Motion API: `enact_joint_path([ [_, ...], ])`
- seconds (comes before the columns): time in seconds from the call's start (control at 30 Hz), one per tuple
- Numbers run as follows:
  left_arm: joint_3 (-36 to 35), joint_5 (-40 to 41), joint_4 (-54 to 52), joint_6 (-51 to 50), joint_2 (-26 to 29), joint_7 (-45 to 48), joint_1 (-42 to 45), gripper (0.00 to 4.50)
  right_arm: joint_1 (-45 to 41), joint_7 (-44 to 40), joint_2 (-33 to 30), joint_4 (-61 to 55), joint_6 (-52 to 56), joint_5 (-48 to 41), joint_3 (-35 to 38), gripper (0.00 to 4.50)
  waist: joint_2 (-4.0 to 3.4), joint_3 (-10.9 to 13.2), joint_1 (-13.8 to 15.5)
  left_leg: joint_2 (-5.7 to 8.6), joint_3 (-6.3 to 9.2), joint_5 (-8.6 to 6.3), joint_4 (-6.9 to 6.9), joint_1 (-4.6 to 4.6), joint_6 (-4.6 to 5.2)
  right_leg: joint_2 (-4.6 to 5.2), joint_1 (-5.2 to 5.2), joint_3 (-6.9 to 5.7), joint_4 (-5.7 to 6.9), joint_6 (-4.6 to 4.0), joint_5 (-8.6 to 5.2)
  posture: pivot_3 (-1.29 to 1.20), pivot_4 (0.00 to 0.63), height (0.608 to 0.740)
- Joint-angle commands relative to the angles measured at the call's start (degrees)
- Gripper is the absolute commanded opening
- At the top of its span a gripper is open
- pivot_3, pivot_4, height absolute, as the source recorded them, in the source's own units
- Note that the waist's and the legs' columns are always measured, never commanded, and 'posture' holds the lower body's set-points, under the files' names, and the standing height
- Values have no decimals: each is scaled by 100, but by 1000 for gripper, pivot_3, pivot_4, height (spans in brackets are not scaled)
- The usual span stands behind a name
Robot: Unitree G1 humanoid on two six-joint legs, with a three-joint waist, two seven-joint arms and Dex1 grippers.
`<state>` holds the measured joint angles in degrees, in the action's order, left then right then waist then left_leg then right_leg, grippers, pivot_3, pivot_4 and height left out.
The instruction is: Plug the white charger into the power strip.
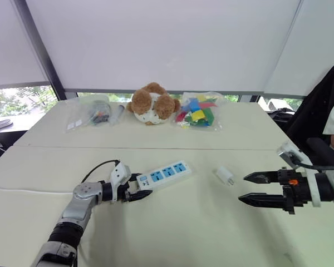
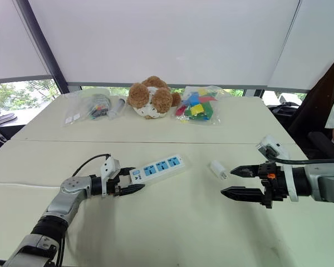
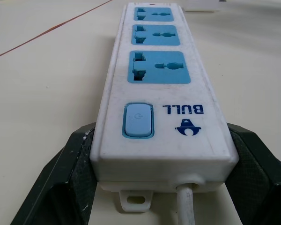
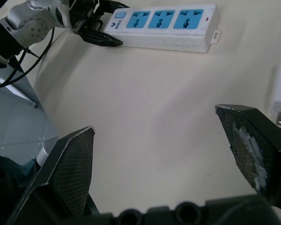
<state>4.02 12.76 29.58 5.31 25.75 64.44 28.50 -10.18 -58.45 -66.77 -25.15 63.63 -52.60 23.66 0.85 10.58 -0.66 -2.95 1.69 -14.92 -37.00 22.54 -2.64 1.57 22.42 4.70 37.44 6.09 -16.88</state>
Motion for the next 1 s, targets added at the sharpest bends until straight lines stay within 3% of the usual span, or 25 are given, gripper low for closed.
enact_joint_path([
  [0.03, 84, -53, -75, 38, 59, 217, 121, 3030, -41, 152, -106, -32, 98, -59, 254, 4500, 0, 0, -1, 0, 0, 0, 0, 0, 0, 0, 0, 0, 0, 1, 0, 0, 150, 739],
  [0.17, 373, -199, -124, 70, 334, 893, 266, 3030, -252, 399, -386, 191, 154, 278, -131, 4500, 0, 0, -5, 0, 0, 0, 0, 2, 0, 0, 2, 0, 0, 1, 0, 0, 150, 739],
  [0.23, 652, -450, 36, 390, 538, 1323, 391, 3030, -530, 214, -569, 462, -355, 675, -509, 4500, 0, 0, -10, 0, -1, 0, 2, 2, 0, 0, 5, 0, 0, 0, 0, 0, 150, 739],
  [0.43, 1052, -821, 708, 1052, 626, 1761, 712, 3030, -2325, -683, -751, 1794, -943, 1763, -2338, 4500, -5, -2, -36, -1, -6, -7, 1, 0, 11, 0, 6, 1, -4, -1, -1, 0, 150, 739],
  [0.6, 1039, -873, 872, 1201, 280, 1423, 878, 3030, -4759, -1699, 100, 3850, -1042, 3559, -4628, 4500, -19, -6, -40, -2, -6, -12, -2, 8, 21, -1, 18, 0, -1, 1, 0, 0, 150, 739],
  [0.77, 981, -863, 529, 1100, 162, 1191, 581, 3030, -6570, -2847, 1235, 6164, -874, 4808, -6170, 4500, -65, -16, 75, 5, -8, -11, -22, 55, 20, 8, 48, -1, 2, 2, 1, 0, 150, 739],
  [1.0, 956, -811, -304, 736, -13, 719, -11, 3030, -7379, -3351, 2427, 8724, -1431, 6021, -6809, 4500, -86, -23, 179, 10, -8, -11, -23, 87, 19, 12, 82, -7, 7, 22, 13, 0, 150, 739],
])
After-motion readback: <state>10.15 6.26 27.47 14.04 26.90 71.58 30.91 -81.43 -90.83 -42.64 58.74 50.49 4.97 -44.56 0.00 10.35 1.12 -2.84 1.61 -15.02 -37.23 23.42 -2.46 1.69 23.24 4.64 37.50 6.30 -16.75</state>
